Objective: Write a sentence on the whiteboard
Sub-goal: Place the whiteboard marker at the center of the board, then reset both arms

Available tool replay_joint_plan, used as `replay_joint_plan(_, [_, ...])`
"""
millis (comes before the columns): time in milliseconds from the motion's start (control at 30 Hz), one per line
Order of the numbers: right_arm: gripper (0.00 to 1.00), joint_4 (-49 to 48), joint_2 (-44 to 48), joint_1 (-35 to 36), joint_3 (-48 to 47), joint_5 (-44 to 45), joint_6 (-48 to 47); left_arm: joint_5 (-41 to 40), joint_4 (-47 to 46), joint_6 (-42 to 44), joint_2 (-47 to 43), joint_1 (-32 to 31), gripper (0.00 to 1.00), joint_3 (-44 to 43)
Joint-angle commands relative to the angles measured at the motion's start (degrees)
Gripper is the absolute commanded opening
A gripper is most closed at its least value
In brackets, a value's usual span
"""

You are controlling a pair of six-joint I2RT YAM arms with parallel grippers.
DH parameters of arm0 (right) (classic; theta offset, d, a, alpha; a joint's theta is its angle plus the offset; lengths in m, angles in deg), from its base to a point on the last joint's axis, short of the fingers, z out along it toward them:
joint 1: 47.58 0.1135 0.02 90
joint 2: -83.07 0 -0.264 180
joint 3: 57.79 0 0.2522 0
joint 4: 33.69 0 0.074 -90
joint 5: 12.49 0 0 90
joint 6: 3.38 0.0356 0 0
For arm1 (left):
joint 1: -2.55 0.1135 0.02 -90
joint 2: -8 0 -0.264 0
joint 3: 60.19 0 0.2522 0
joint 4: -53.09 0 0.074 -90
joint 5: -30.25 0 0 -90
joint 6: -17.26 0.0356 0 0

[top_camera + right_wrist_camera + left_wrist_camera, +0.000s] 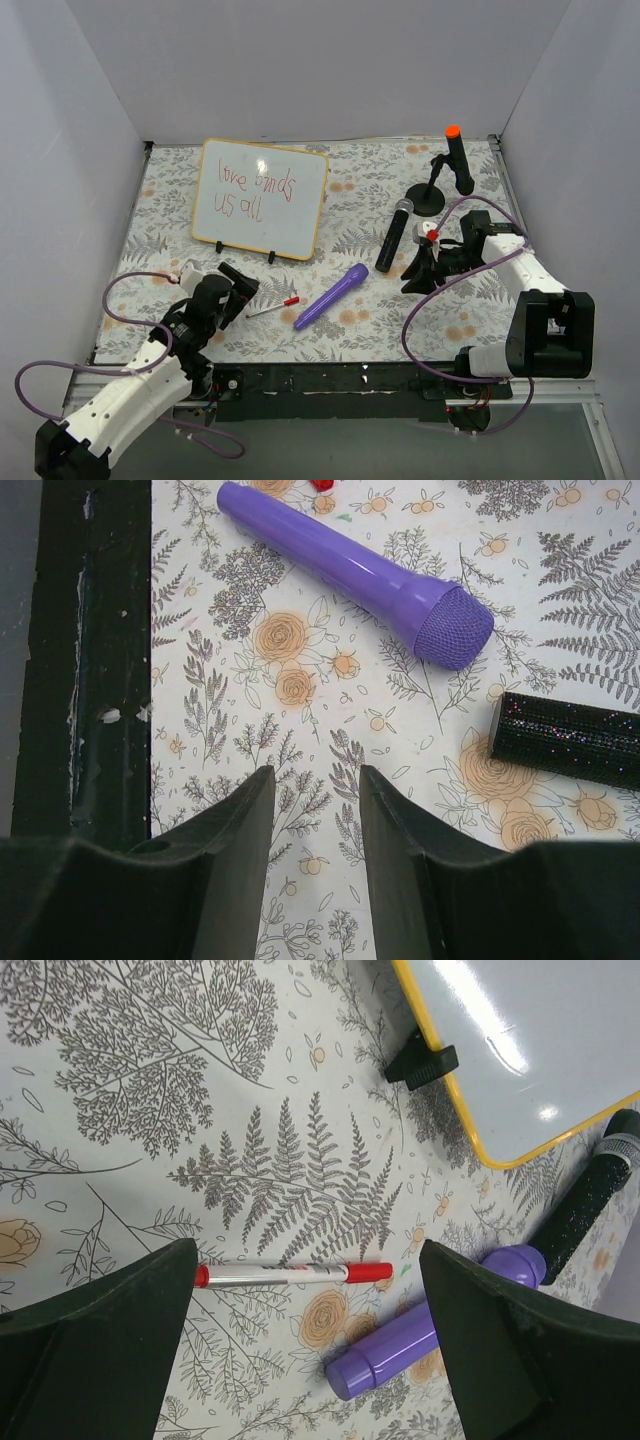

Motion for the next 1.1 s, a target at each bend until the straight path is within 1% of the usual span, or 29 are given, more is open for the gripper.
replay_joint_plan(0, [0.47,0.07,1.53,-0.49,0.61,-0.63,0.81,-5.69,2.68,2.12,2.25,0.28,0.94,-5.57])
replay_joint_plan(67, [0.47,-0.37,2.67,-0.66,0.61,-0.28,2.21,-5.26,1.03,4.41,2.78,0.28,0.94,-7.33])
replay_joint_plan(100, [0.47,-0.72,3.37,-0.66,0.61,0.25,2.92,-3.60,-0.21,9.21,2.79,0.28,0.95,-7.85])
replay_joint_plan(167, [0.47,-2.20,6.09,-0.66,0.70,3.49,4.67,-1.57,-2.67,14.94,2.61,0.28,0.98,-10.40])
replay_joint_plan(200, [0.47,-2.91,7.23,-0.66,0.78,4.90,7.38,0.27,-3.29,20.98,2.26,0.28,0.98,-11.54])
replay_joint_plan(267, [0.47,-3.88,10.14,-0.66,-0.44,9.47,9.94,0.90,-3.99,26.11,1.65,0.28,0.98,-15.48])
replay_joint_plan(300, [0.48,-3.71,11.02,-0.66,-1.40,10.87,11.00,0.73,-4.26,27.79,1.56,0.19,0.98,-16.99])
replay_joint_plan(333, [0.48,-3.45,12.42,-0.66,-3.76,13.15,13.19,1.16,-4.61,31.72,1.55,0.28,0.98,-18.31])
replay_joint_plan(400, [0.51,-3.44,13.92,-0.66,-6.76,15.27,15.92,2.30,-5.40,34.91,3.21,0.28,0.98,-22.96])
replay_joint_plan(433, [0.52,-3.53,15.32,-2.40,-9.73,16.94,18.80,3.09,-5.32,36.66,4.18,0.28,0.98,-24.54])
replay_joint_plan(500, [0.54,-5.28,16.99,-2.60,-12.12,18.96,22.16,4.15,-5.58,38.08,6.38,0.45,0.98,-29.97])
replay_joint_plan(533, [0.56,-6.16,18.83,-2.77,-13.44,20.19,25.48,4.59,-5.49,38.70,8.91,0.72,0.98,-32.10])
replay_joint_plan(567, [0.57,-8.87,19.72,-2.86,-15.28,23.34,27.86,5.29,-5.67,40.88,9.89,1.07,0.98,-33.95])
replay_joint_plan(600, [0.63,-10.46,20.68,-2.95,-16.08,24.93,29.89,5.99,-6.02,41.77,11.12,1.42,0.98,-37.53])
replay_joint_plan(633, [0.67,-13.87,22.69,-3.12,-16.52,28.08,31.91,6.61,-6.37,42.74,12.96,2.55,0.98,-39.13])
replay_joint_plan(667, [0.72,-15.56,23.58,-3.21,-17.23,29.59,36.63,8.88,-6.72,43.88,14.20,3.35,0.98,-40.54])
replay_joint_plan(700, [0.83,-17.05,24.46,-3.30,-17.58,31.00,38.94,10.29,-6.64,44.15,15.43,4.14,0.98,-42.47])
replay_joint_plan(733, [0.88,-18.89,25.52,-3.65,-18.11,33.02,41.48,11.96,-6.29,44.15,18.14,5.97,0.98,-45.80])
replay_joint_plan(767, [0.91,-19.00,25.61,-4.00,-18.98,33.38,45.25,15.72,-4.98,43.98,19.47,6.77,0.98,-47.66])
replay_joint_plan(833, [0.96,-19.26,25.18,-5.49,-21.44,32.95,48.79,18.38,-3.83,43.63,21.58,7.83,0.98,-51.17])
replay_joint_plan(867, [0.97,-19.44,25.09,-5.85,-22.06,32.86,50.37,18.65,-3.91,43.71,22.38,7.84,0.98,-51.63])
replay_joint_plan(900, [0.98,-19.70,25.17,-6.28,-23.55,32.69,53.34,21.44,-4.26,43.71,22.21,7.84,0.98,-51.80])
replay_joint_plan(967, [0.98,-20.40,25.26,-7.16,-25.13,32.60,56.26,21.64,-4.52,43.71,21.69,7.84,0.98,-52.24])
replay_joint_plan(1067, [0.98,-22.25,25.26,-8.13,-27.25,32.95,63.20,20.68,-3.39,44.15,21.16,7.84,0.98,-53.47])
